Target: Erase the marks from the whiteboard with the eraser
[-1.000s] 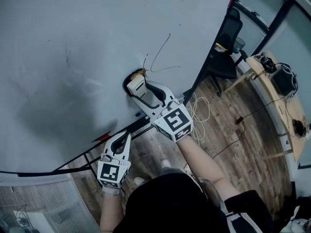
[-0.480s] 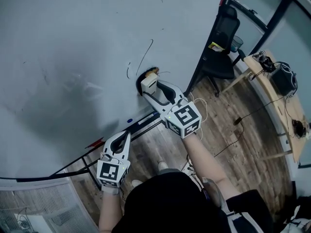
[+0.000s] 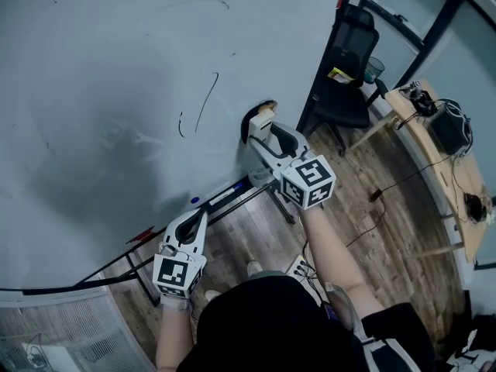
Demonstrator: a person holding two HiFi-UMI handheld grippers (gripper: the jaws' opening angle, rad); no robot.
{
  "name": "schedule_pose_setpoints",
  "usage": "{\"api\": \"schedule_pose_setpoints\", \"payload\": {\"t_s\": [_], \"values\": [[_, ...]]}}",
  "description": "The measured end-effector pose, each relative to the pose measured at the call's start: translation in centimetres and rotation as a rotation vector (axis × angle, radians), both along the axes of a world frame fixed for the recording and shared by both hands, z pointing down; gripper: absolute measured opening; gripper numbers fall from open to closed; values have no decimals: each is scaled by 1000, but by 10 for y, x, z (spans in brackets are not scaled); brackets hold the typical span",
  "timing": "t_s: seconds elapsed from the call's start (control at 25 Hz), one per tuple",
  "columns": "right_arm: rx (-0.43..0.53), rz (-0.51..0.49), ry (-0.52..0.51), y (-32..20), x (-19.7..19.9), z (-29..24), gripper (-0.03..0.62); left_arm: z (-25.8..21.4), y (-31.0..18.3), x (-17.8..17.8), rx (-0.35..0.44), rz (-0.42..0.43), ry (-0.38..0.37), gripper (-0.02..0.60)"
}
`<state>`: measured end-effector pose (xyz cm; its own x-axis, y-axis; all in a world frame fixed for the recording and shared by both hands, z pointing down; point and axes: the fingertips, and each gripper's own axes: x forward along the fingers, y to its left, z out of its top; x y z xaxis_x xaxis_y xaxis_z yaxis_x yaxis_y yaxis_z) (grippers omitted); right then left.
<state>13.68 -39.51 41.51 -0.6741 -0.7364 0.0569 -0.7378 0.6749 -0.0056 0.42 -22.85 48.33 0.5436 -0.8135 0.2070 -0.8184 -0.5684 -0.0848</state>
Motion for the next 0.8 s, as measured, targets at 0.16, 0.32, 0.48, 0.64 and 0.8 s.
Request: {"api": "schedule_pose_setpoints", "payload": {"t_s": [0.16, 0.32, 0.48, 0.64, 0.8], "values": [[-9, 36, 2, -8, 9, 7, 242, 1, -1, -2, 13, 6, 17, 18], [-18, 64, -5, -12, 15, 12, 242, 0, -3, 0, 21, 6, 20, 18], [-25, 99, -3, -12, 8, 20, 242, 15, -3, -15, 0, -2, 19, 18], [-40, 123, -30, -8, 14, 9, 242, 3, 3, -11, 22, 6, 28, 18], [-29, 132, -54, -2, 11, -11, 242, -5, 11, -13, 8, 5, 21, 18]]}}
